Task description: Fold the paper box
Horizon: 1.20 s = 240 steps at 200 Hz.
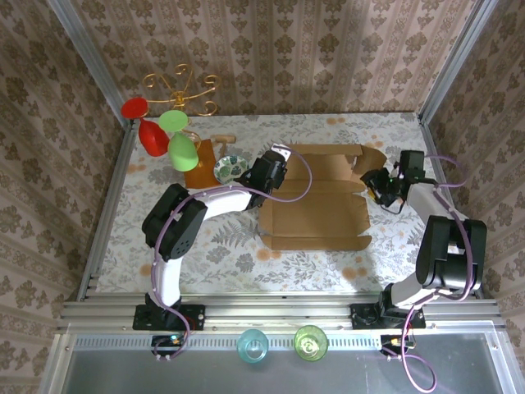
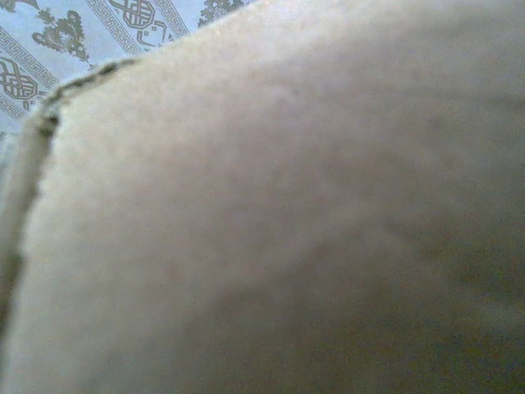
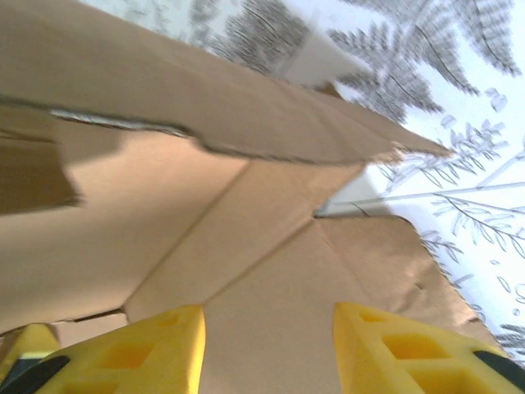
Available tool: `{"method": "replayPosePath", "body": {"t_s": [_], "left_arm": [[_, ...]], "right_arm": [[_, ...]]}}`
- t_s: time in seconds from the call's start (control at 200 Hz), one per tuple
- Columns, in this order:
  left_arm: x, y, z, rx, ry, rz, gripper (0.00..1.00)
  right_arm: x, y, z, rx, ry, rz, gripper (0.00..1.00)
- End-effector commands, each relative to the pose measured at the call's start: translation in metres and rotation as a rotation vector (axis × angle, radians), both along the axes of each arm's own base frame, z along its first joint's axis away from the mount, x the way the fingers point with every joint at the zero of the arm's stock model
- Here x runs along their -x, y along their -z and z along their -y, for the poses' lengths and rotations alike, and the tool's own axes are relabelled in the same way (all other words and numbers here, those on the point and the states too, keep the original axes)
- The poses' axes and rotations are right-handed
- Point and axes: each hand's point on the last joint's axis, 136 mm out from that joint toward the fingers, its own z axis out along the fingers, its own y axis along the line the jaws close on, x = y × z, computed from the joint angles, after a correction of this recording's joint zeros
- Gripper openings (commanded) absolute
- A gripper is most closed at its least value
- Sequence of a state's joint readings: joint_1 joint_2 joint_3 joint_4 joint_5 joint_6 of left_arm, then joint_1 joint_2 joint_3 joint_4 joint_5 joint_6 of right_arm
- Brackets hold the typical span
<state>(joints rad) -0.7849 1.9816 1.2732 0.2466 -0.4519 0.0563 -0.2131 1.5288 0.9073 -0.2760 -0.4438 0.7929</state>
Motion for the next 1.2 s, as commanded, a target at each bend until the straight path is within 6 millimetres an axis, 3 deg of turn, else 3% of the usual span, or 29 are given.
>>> {"method": "replayPosePath", "body": {"t_s": [0.0, 0.22, 0.66, 0.79, 1.015, 1.195], "left_arm": [[0.003, 0.011, 0.001, -0.069, 0.027, -0.024, 0.00], [0.002, 0.010, 0.002, -0.071, 0.030, -0.021, 0.00], [-0.015, 0.010, 0.008, -0.054, 0.029, -0.048, 0.00], [-0.027, 0.025, 0.001, -0.045, -0.016, -0.136, 0.00], [-0.028, 0.043, -0.010, -0.031, -0.037, -0.179, 0.00], [-0.037, 0.044, -0.019, -0.006, -0.038, -0.193, 0.00]], "right_arm": [[-0.011, 0.012, 0.007, 0.014, 0.037, 0.002, 0.48], [-0.036, 0.034, 0.018, 0.063, 0.004, -0.053, 0.38], [-0.058, 0.065, 0.025, 0.081, -0.052, -0.115, 0.55], [-0.060, 0.059, 0.029, 0.087, -0.053, -0.103, 0.59], [-0.068, 0.046, 0.030, 0.095, -0.103, -0.079, 0.64], [-0.078, 0.043, 0.023, 0.063, -0.145, -0.058, 0.66]]}}
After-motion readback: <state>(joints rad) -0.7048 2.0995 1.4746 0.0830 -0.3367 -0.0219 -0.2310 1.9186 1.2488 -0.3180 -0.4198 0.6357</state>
